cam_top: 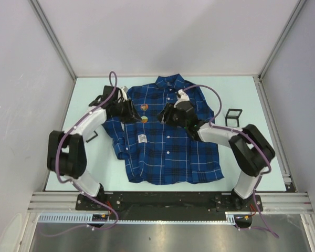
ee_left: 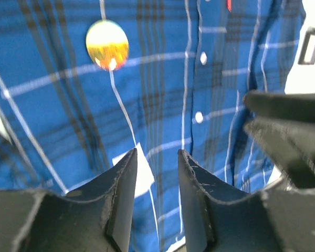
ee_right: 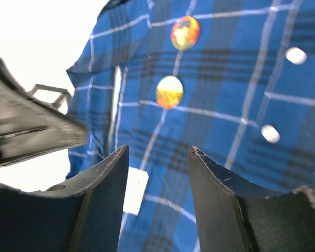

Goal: Remove the brooch from the garment

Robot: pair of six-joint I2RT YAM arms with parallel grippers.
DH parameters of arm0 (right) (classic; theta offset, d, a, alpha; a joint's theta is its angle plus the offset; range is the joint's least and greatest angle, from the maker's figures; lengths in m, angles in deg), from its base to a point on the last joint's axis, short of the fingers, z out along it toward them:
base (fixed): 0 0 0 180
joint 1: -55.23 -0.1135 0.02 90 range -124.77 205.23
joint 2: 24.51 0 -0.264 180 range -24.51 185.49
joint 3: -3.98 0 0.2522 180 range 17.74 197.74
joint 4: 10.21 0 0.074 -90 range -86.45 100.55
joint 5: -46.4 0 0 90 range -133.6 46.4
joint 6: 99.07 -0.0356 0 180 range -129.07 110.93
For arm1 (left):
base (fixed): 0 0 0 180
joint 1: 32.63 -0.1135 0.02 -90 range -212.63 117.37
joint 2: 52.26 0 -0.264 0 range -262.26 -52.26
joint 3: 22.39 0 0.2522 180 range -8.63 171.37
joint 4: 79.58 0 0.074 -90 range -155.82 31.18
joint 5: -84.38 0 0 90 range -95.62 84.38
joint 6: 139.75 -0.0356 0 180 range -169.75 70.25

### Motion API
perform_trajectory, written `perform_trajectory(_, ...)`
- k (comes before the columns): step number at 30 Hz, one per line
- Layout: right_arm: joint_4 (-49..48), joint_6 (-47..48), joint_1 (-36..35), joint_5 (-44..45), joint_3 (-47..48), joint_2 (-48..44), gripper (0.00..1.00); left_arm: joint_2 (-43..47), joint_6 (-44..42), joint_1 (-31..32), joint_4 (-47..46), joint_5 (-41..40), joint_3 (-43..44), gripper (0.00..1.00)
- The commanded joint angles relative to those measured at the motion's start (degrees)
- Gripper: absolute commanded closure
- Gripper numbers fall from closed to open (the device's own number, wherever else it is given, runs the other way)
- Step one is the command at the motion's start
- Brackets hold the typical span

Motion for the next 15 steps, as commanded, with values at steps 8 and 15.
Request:
perform_trajectory(8, -11.27, 0.52, 1.87, -12.67, 16.01, 19.93, 0.56, -18.84, -2.74, 2.6, 5.07, -4.82, 17.69, 0.7)
perform_trajectory(15, -5.9, 2.17, 3.01, -18.59, 21.57, 25.04, 0.67, -27.28, -4.24, 3.3, 7.89, -10.8, 25.35, 0.85)
